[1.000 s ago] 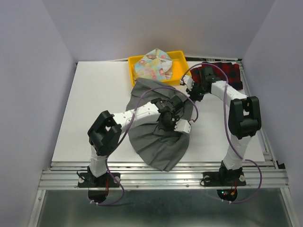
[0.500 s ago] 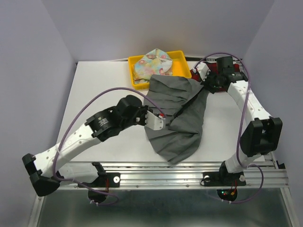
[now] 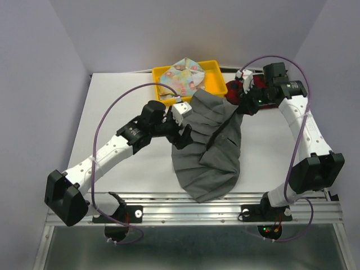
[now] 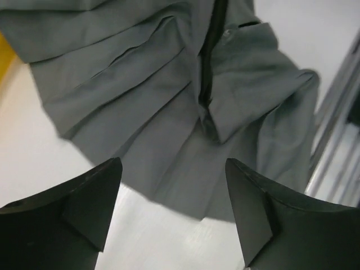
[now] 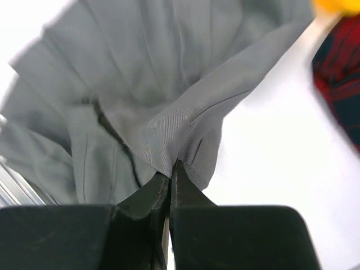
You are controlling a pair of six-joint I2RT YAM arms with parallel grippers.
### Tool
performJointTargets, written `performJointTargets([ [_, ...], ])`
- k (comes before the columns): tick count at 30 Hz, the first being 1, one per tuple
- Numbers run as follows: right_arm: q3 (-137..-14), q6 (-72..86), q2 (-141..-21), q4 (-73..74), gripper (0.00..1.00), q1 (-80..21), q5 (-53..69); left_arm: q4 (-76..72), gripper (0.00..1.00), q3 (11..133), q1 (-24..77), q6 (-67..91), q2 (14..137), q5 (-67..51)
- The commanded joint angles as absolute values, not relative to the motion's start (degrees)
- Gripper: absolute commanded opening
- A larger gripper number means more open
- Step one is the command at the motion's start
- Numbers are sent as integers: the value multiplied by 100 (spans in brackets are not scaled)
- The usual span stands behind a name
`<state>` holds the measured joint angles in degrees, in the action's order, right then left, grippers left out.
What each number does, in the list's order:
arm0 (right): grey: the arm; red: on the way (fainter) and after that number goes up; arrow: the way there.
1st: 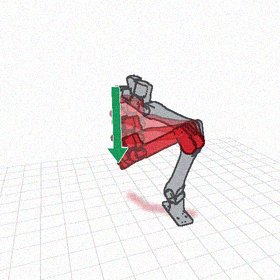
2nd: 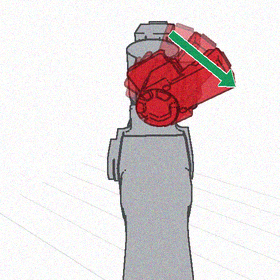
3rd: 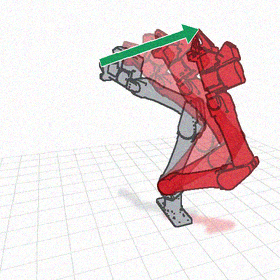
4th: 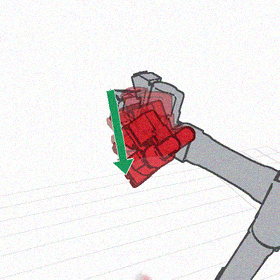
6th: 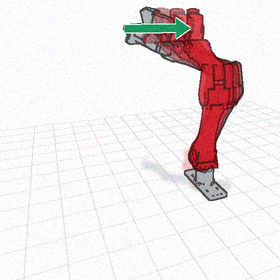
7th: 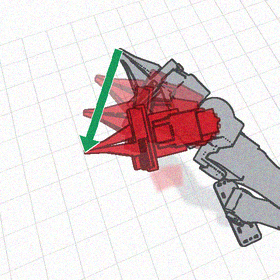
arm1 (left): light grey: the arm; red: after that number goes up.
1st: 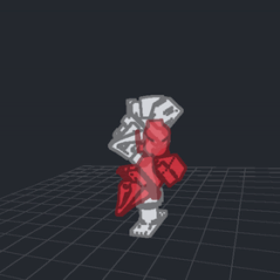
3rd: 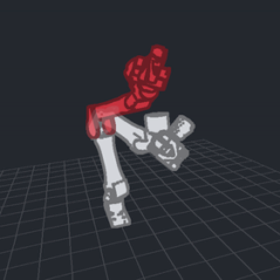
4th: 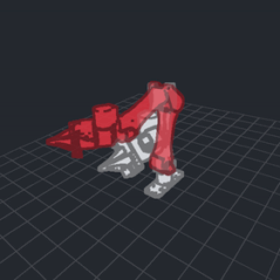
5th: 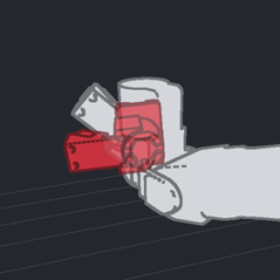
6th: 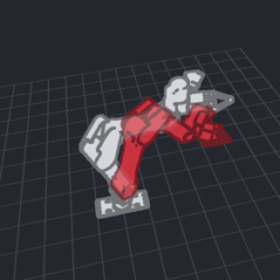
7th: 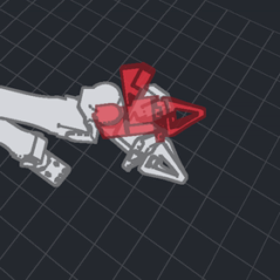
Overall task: Fold and stack the skirts
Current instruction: Flatten the skirt out
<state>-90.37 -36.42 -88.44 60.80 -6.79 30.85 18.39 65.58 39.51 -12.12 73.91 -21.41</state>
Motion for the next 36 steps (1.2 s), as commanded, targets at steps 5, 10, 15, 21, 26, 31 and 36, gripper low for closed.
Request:
performJointTargets([
  [5, -10520, -1337, -8622, 5204, 1, -686, 4078, -1738, 95, 4827, 4043, 2285, 7022, -3666],
  [10, -10442, -809, -8429, 4738, 1, -686, 4184, -2337, 95, 4456, 4043, 3287, 7329, -3139],
  [15, -10581, -756, -8402, 4719, 1, -686, 4184, -2627, 96, 4106, 4025, 3050, 7164, -3321],
  [21, -10749, -721, -8429, 4676, 1, -686, 4271, -3498, 98, 3463, 4034, 2655, 6908, -3498],
  [26, -10942, -668, -8490, 4702, 1, -686, 4333, -3744, 99, 3533, 4043, 2374, 7277, -3349],
  [31, -11013, -650, -8525, 4720, 1, -686, 4386, -4191, 98, 3647, 4060, 2110, 7523, -3331],
  [36, -11127, -668, -8499, 4746, 1, -686, 4640, -4131, 98, 3937, 4104, 1864, 7848, -2936],
])
